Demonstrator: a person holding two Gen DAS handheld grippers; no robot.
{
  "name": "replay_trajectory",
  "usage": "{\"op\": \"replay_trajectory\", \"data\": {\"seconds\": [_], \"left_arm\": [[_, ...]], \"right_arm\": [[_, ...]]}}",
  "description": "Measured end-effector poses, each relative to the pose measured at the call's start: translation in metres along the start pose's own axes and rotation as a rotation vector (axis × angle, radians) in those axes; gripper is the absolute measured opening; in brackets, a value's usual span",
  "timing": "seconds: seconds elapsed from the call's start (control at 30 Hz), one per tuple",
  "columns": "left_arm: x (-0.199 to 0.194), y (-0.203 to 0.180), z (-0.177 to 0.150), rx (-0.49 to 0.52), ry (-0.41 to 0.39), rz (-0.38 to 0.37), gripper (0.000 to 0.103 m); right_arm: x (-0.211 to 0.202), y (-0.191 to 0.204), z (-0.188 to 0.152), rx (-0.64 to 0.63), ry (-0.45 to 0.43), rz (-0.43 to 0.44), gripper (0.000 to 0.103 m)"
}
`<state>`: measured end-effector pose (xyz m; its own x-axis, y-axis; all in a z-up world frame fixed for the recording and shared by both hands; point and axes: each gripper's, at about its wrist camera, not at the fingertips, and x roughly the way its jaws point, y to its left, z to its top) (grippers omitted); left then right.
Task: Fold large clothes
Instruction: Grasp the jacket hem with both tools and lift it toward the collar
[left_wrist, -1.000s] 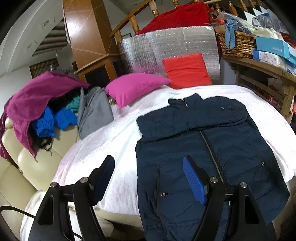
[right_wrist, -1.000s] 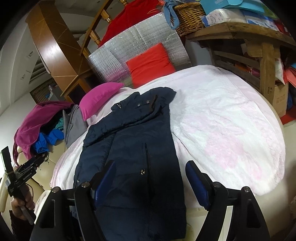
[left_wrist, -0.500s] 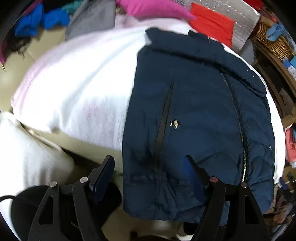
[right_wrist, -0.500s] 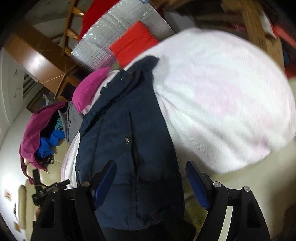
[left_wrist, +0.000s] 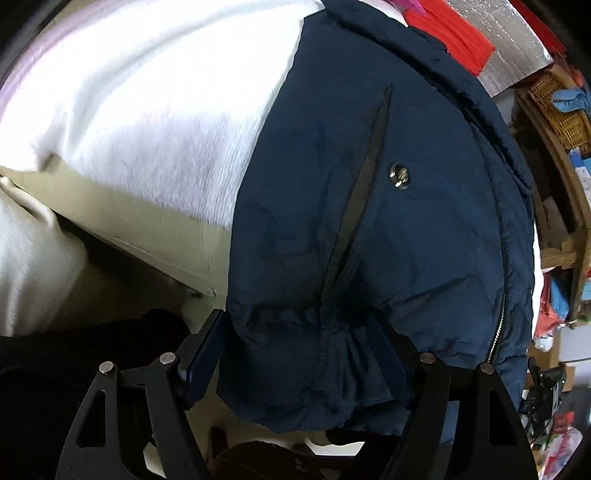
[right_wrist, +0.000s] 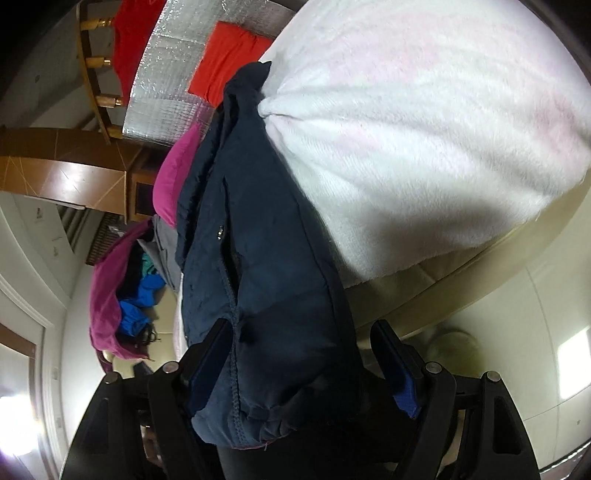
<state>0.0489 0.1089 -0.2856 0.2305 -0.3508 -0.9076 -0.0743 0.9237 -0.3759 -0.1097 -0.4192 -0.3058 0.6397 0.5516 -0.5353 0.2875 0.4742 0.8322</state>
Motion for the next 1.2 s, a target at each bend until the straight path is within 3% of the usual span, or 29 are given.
{"op": "replay_trajectory", "data": {"seconds": [0.17, 0.2, 0.23, 0.3, 0.4, 0.5, 0.57, 0.7, 0.77, 0.8, 0.83, 0.93, 1.2], "left_arm": [[-0.001, 0.001, -0.008, 0.010, -0.015, -0.081, 0.075], [-0.002, 0.000, -0.010, 0.013, -0.019, -0.092, 0.072], [-0.003, 0.000, -0.012, 0.018, -0.023, -0.101, 0.061], [-0.005, 0.004, -0.017, 0.027, -0.030, -0.098, 0.055], [-0.005, 0.005, -0.022, 0.028, -0.040, -0.072, 0.058], [0.001, 0.001, -0.018, 0.038, -0.021, -0.021, 0.078], [0.009, -0.002, -0.020, 0.052, 0.012, 0.001, 0.079], [0.016, -0.003, -0.025, 0.056, 0.039, -0.035, 0.076], [0.012, 0.000, -0.028, 0.056, 0.038, -0.075, 0.051], [0.008, -0.001, -0.030, 0.058, 0.036, -0.092, 0.033], [0.004, -0.002, -0.031, 0.059, 0.029, -0.107, 0.022], [-0.013, -0.006, -0.034, 0.061, 0.002, -0.165, 0.013], [-0.089, -0.021, -0.024, 0.084, -0.135, -0.346, 0.011]], "right_arm": [[0.003, 0.004, -0.001, -0.006, 0.011, 0.052, 0.077], [0.004, 0.004, -0.001, -0.010, 0.015, 0.051, 0.070], [0.005, 0.007, -0.001, -0.020, 0.021, 0.041, 0.061], [0.007, 0.013, -0.002, -0.037, 0.022, 0.027, 0.056], [0.005, 0.020, -0.003, -0.062, 0.010, 0.022, 0.056], [0.007, 0.022, -0.002, -0.051, 0.018, 0.009, 0.058], [0.012, 0.018, 0.000, -0.015, 0.037, 0.002, 0.070], [0.020, 0.015, 0.000, -0.016, 0.062, 0.002, 0.071], [0.020, 0.021, -0.001, -0.056, 0.056, 0.008, 0.056], [0.018, 0.025, -0.001, -0.083, 0.054, 0.000, 0.046], [0.017, 0.030, -0.002, -0.108, 0.051, -0.010, 0.036], [0.006, 0.046, -0.001, -0.165, 0.034, -0.008, 0.024], [-0.025, 0.109, 0.005, -0.264, 0.000, 0.067, 0.019]]}}
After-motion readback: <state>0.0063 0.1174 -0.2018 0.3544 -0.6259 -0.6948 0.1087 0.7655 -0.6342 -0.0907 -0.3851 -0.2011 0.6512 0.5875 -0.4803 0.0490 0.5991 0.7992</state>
